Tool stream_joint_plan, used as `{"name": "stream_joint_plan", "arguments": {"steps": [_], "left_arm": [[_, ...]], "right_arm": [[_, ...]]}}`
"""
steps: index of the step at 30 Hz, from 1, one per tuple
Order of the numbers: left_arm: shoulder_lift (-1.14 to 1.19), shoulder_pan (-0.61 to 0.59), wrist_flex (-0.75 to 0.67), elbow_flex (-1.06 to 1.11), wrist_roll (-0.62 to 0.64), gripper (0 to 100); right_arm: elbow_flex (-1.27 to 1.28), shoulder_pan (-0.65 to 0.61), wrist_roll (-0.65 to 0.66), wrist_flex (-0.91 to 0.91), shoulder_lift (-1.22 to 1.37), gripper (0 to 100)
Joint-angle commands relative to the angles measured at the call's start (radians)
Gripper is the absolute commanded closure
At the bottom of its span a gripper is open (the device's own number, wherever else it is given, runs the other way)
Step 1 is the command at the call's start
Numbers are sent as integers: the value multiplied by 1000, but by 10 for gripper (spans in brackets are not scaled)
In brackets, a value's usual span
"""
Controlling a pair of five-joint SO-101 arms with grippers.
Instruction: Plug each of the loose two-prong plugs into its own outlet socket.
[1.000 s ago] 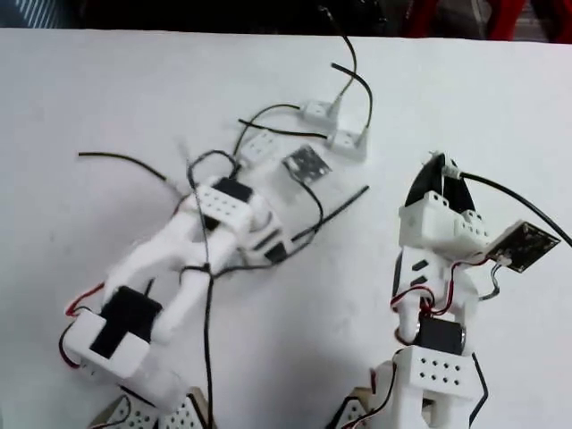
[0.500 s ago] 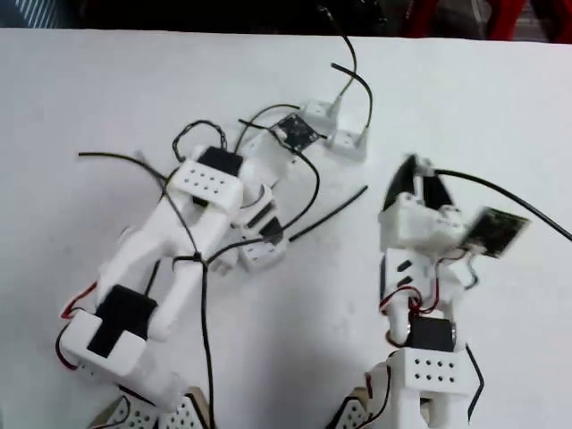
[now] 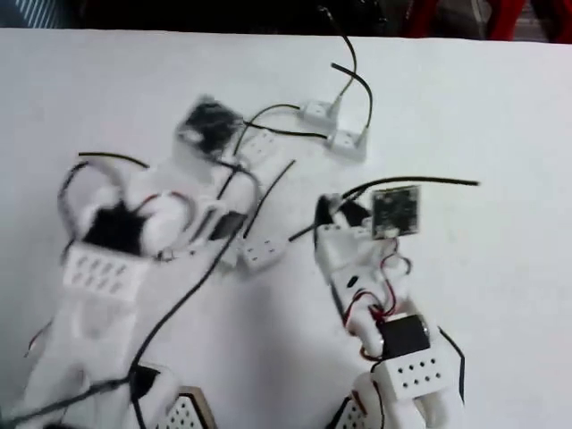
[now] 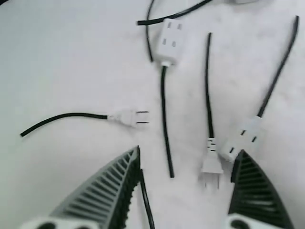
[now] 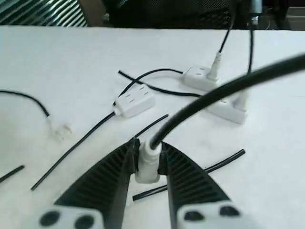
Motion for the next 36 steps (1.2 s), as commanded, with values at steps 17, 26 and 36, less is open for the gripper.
{"name": "stream_joint_plan", "arguments": {"steps": [17,26,36], "left_arm": [[-87,-349,-445,523,5,695],[-87,-346,-545,632,5,697],[-85,-346,-543,634,5,698]], "right_arm": [[-227,-323,34,71,398,982],[-224,-367,35,-147,645,982],[-224,-306,35,-263,730,982]]}}
